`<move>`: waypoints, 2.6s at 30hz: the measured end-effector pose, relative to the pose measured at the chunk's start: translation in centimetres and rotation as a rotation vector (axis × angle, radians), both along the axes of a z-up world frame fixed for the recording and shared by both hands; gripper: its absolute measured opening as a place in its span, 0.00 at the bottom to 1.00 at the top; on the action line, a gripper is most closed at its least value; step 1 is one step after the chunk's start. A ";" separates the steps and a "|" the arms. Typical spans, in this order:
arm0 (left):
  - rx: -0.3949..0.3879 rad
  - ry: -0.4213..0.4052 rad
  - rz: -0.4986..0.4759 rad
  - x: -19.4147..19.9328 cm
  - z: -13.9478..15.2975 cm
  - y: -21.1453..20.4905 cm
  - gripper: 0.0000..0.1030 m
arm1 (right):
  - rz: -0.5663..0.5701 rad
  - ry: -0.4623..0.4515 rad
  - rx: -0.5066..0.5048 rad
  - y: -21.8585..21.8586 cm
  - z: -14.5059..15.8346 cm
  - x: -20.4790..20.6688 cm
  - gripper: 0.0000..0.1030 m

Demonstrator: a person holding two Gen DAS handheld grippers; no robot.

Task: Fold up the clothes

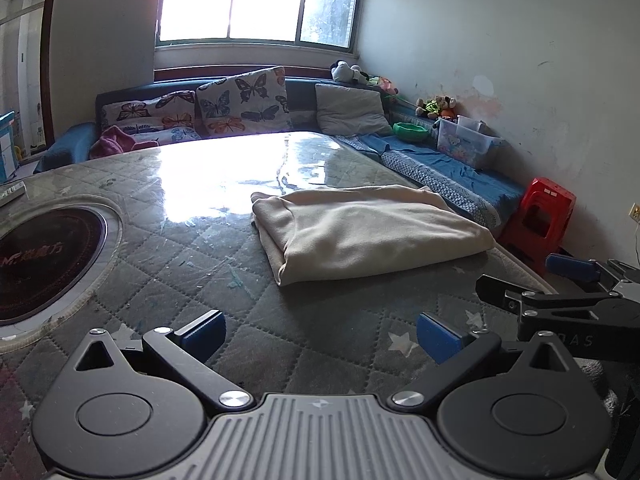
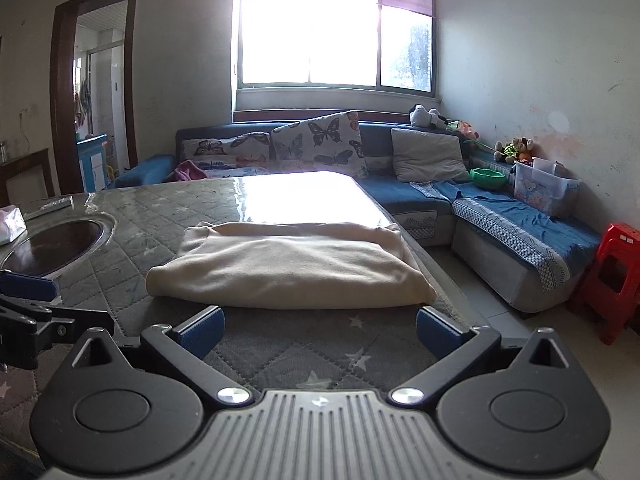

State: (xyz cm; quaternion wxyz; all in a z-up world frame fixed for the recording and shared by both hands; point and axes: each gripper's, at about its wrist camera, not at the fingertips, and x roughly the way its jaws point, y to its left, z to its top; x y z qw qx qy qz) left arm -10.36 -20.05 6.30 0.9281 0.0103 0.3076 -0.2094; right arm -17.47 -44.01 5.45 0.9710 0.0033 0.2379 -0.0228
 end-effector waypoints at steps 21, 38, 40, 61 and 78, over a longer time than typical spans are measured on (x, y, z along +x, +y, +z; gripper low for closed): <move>0.017 -0.004 0.024 -0.6 -0.7 0.2 1.00 | 0.005 0.010 0.008 0.5 -0.3 -1.2 1.00; 0.046 0.034 0.021 0.6 -1.6 -0.4 1.00 | 0.012 0.036 0.016 0.4 -0.8 -0.4 1.00; 0.048 0.041 0.021 0.8 -1.8 -0.4 1.00 | 0.013 0.042 0.019 0.4 -0.9 -0.1 1.00; 0.074 0.078 0.021 3.4 -2.3 -1.2 1.00 | 0.013 0.094 0.046 -0.3 -1.8 2.5 1.00; 0.088 0.093 0.008 4.6 -2.3 -2.1 1.00 | 0.006 0.114 0.050 -0.7 -1.9 3.9 1.00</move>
